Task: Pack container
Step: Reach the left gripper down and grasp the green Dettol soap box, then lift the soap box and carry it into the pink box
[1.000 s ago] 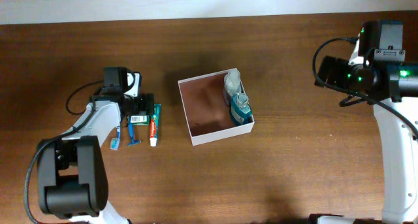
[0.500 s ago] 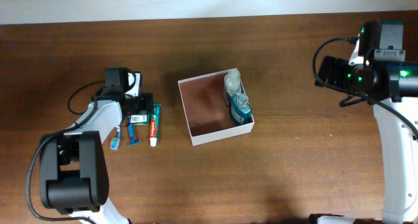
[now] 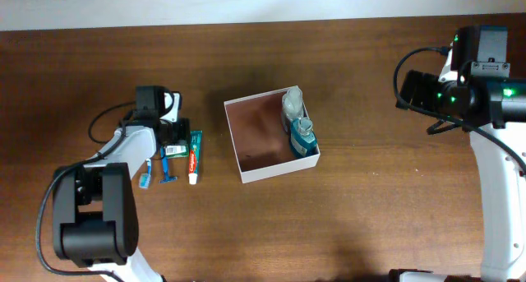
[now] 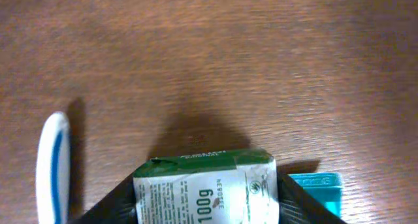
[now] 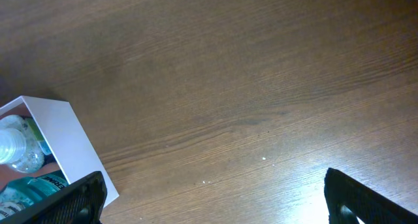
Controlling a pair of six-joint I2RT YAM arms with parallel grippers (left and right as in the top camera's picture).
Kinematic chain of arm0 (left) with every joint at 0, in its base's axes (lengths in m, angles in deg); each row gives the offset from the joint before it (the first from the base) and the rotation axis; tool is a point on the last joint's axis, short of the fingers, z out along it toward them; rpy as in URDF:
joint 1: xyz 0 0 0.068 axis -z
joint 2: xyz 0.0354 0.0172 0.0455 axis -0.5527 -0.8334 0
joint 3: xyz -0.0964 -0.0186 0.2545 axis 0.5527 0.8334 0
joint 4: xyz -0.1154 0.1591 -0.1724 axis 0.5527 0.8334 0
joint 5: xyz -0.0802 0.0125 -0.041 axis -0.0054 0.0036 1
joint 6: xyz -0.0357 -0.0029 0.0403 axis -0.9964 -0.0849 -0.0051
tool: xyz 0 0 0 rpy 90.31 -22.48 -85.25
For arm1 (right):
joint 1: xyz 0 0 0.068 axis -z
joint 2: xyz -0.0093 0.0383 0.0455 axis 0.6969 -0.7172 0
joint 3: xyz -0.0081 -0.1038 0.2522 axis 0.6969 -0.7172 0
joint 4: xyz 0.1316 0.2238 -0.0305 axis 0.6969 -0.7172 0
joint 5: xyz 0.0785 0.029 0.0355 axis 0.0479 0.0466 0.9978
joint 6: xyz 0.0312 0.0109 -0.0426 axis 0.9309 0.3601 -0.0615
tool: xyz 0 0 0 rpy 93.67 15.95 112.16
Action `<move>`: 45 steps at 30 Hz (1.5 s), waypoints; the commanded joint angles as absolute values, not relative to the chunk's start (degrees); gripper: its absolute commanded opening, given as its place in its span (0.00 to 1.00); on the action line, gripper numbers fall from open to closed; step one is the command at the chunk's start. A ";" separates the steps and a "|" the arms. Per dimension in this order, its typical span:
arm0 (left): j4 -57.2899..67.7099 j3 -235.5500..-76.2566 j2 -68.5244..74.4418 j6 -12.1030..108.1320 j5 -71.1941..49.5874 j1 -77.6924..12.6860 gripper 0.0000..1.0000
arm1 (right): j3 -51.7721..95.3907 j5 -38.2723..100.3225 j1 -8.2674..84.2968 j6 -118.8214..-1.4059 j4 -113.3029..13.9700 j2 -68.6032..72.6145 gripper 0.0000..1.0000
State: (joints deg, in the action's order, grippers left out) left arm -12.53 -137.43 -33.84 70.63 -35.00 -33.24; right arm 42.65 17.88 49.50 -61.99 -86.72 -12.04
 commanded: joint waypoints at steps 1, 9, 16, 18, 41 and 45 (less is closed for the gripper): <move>-13.47 -138.02 -34.45 70.63 -34.61 -32.08 0.44 | 43.09 17.59 49.83 -61.71 -86.55 -12.12 0.98; -11.76 -141.39 -34.10 70.65 -35.24 -32.21 0.43 | 43.09 17.59 49.83 -61.71 -86.55 -12.12 0.98; -4.37 -147.82 -31.96 70.63 -35.22 -32.21 0.37 | 43.09 17.59 49.83 -61.71 -86.55 -12.12 0.98; -2.54 -149.30 -30.62 70.60 -35.17 -32.19 0.36 | 43.09 17.59 49.83 -61.71 -86.55 -12.12 0.98; 4.06 -151.93 -17.31 47.06 -31.79 -15.20 0.30 | 43.09 17.59 49.83 -61.71 -86.55 -12.12 0.98; 4.00 -151.93 -17.31 41.88 -34.45 -10.72 0.30 | 43.09 17.59 49.83 -61.73 -86.55 -12.12 0.98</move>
